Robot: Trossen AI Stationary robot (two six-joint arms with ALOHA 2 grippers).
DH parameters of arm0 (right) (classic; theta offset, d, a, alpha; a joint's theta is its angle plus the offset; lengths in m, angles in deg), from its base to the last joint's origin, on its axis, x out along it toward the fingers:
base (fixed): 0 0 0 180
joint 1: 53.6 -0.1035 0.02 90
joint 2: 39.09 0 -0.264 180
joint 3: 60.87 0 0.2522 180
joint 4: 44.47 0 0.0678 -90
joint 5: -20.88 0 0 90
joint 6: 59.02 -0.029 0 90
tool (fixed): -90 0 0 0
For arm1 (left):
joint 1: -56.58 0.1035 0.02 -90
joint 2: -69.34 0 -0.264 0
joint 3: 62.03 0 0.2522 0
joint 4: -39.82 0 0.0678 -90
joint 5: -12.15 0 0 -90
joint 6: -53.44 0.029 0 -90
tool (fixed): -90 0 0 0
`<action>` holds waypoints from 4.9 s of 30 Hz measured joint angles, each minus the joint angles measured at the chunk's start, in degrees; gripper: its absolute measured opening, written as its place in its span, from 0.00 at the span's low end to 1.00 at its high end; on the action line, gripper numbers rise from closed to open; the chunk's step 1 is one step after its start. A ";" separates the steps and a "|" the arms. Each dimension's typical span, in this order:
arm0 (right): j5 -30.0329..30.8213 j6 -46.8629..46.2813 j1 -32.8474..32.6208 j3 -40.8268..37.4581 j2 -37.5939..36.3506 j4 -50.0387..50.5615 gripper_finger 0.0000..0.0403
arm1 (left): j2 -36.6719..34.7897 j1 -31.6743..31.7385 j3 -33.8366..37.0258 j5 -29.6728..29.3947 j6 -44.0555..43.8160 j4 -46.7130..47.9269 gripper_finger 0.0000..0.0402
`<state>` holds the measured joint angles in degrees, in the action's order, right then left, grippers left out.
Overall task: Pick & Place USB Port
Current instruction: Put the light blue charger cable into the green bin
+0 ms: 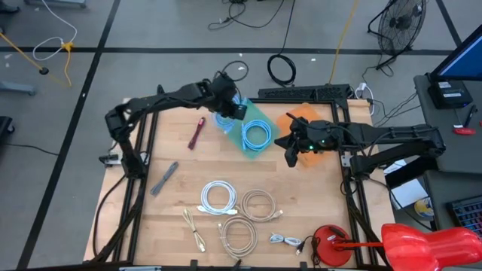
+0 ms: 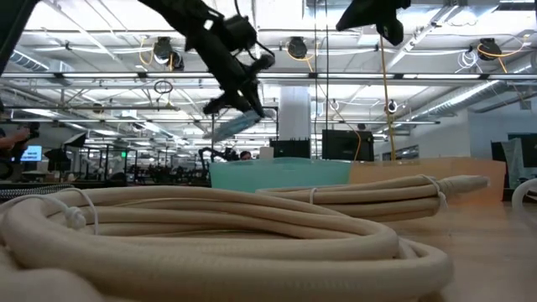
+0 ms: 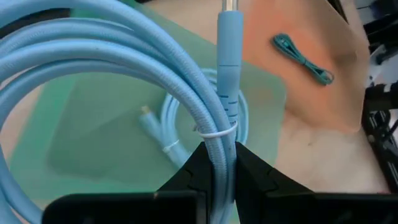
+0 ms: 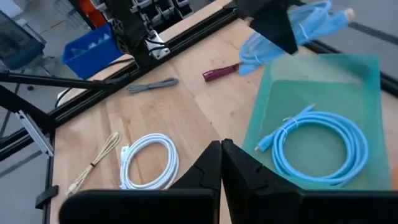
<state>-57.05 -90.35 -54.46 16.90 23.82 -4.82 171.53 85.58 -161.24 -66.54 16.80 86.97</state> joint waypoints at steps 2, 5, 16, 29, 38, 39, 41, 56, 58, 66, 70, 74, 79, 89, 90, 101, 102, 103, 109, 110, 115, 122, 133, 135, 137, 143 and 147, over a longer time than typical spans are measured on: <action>-0.41 -1.15 0.00 -1.22 0.00 -1.30 0.00 | 2.03 -0.29 0.00 0.84 -0.82 -2.40 0.08; -1.67 -2.39 0.00 -2.24 0.00 -2.44 0.00 | 4.51 -0.83 0.00 0.92 -2.09 -4.50 0.08; -1.59 -3.14 -2.15 -2.68 0.00 -3.53 0.00 | 7.48 -0.74 0.00 -1.06 -2.26 -3.64 0.08; -1.41 -2.59 -2.26 -2.68 0.00 -4.33 0.00 | 7.48 -0.10 -0.02 1.29 -1.11 -11.41 0.08; -1.61 -1.88 -2.26 -2.68 0.00 -3.32 0.00 | 7.48 -0.12 1.21 3.38 0.11 -11.54 0.08; -1.61 -1.64 -2.26 -2.68 0.00 -3.28 0.00 | 7.48 -0.22 1.59 3.64 0.11 -11.50 0.08; -1.63 -1.14 -2.26 -2.68 0.00 -3.35 0.00 | 7.48 -0.59 2.51 3.72 -0.10 -12.15 0.08; -1.63 -0.23 -2.10 -2.65 -1.25 -2.83 0.00 | 7.48 -1.98 7.48 2.97 -2.17 -14.71 0.08; -1.56 -0.37 -2.10 -2.65 -1.36 -2.93 0.00 | 7.47 -1.63 8.13 2.25 -2.50 -15.29 0.08; -1.43 -1.18 -2.10 -2.65 -1.66 -2.25 0.00 | 7.46 -0.38 10.29 0.21 -2.32 -13.33 0.08; -1.37 -1.20 -2.13 -2.65 -1.66 -2.26 0.00 | 7.46 0.05 10.36 -1.78 -1.33 -11.12 0.08; -1.22 -1.22 -2.13 -2.65 -1.66 -2.27 0.00 | 7.46 0.56 10.36 -2.20 -0.84 -10.03 0.08; -0.30 -1.20 -2.13 -2.65 -1.66 -2.28 0.00 | 7.46 0.65 10.36 -3.95 0.61 -7.73 0.08; -0.30 -2.07 -2.13 -2.65 -1.66 -2.32 0.00 | 11.87 0.79 9.99 -1.05 0.69 -6.02 0.09; -0.32 -2.07 -2.13 -2.65 -1.66 -2.29 0.00 | 12.28 0.70 9.99 -0.96 0.48 -6.06 0.11; -0.50 -2.50 -2.15 -2.65 -1.63 -1.84 0.00 | 13.03 0.49 8.04 -2.36 0.62 -4.05 0.19; -0.52 -2.49 -2.15 -2.65 -1.63 -1.84 0.00 | 13.03 0.49 7.55 -1.87 1.03 -3.80 0.17; -0.54 -2.49 -2.15 -2.65 -1.63 -1.84 0.00 | 13.03 0.49 6.86 -1.26 1.57 -3.44 0.16; -0.58 -2.39 -2.15 -2.65 -1.63 -1.84 0.00 | 13.03 0.45 0.78 -2.09 7.28 4.27 0.12; -0.58 -2.32 -2.15 -2.65 -1.63 -1.82 0.00 | 13.03 0.45 0.03 -2.21 7.91 5.27 0.13; -0.60 -1.87 -2.15 -2.65 -1.63 -1.63 0.00 | 12.97 1.12 -0.81 -3.18 8.35 8.59 0.22; -0.32 -1.77 -2.15 -2.65 -2.61 -0.63 0.00 | 12.94 1.24 -0.37 -7.28 9.43 12.37 0.20; -0.21 -1.44 -2.15 -2.63 -3.14 -0.76 0.00 | 12.94 1.02 -0.75 -6.71 10.51 13.59 0.18; -0.21 -1.42 -2.15 -2.63 -3.14 -0.75 0.00 | 12.94 1.02 -1.06 -6.82 10.72 14.34 0.18; -0.19 -1.42 -2.15 -2.63 -3.14 -0.75 0.00 | 12.94 0.97 -1.09 -6.84 10.82 14.50 0.18; -0.17 -1.42 -2.15 -2.63 -3.14 -0.75 0.00 | 12.92 0.97 -1.09 -7.66 12.15 16.55 0.18; -0.17 -1.42 -2.15 -2.63 -3.14 -0.75 0.00 | 12.92 0.91 -1.09 -8.41 12.34 16.65 0.24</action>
<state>-57.22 -91.77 -56.60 14.27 20.67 -5.57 184.45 86.49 -162.33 -74.95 29.14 103.62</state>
